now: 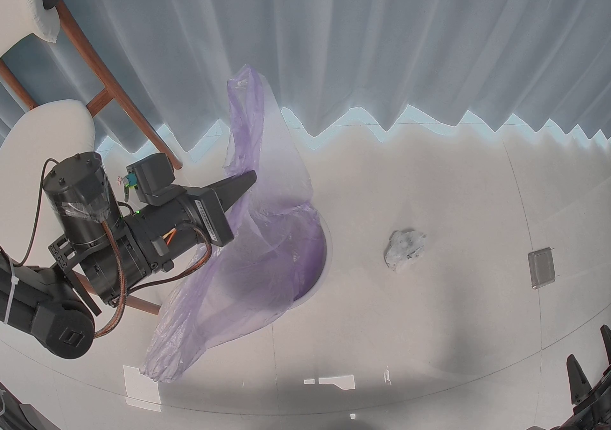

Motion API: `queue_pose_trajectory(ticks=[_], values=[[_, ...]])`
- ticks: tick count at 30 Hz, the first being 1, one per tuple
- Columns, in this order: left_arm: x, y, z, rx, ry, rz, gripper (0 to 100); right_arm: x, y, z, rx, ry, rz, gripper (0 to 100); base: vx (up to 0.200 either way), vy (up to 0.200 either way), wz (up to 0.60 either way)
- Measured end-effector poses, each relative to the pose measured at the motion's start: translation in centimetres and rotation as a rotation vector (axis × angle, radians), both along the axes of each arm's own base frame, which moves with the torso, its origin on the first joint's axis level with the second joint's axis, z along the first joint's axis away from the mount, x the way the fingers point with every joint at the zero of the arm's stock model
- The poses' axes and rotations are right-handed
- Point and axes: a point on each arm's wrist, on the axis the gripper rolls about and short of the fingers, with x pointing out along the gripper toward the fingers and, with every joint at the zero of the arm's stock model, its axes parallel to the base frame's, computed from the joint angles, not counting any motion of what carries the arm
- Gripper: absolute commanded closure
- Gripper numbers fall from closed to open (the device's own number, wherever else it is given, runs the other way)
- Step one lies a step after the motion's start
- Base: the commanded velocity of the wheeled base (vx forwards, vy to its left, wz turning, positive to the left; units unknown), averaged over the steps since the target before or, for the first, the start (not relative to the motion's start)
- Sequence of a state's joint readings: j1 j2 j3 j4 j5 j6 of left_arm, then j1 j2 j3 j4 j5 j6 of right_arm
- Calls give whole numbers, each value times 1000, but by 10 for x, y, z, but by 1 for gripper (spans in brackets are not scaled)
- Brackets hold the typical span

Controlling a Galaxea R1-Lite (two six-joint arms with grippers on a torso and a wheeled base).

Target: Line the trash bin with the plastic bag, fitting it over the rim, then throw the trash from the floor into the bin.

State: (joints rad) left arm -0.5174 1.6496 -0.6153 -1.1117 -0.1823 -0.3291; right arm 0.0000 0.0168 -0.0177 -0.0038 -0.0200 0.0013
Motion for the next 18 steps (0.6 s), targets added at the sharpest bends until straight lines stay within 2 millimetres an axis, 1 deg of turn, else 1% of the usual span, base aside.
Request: queue_pose_trajectory(ticks=[18], values=[[-1,1,1,-2,-3,2,100,0,0,0,-1,0,20,100,0,0,0]])
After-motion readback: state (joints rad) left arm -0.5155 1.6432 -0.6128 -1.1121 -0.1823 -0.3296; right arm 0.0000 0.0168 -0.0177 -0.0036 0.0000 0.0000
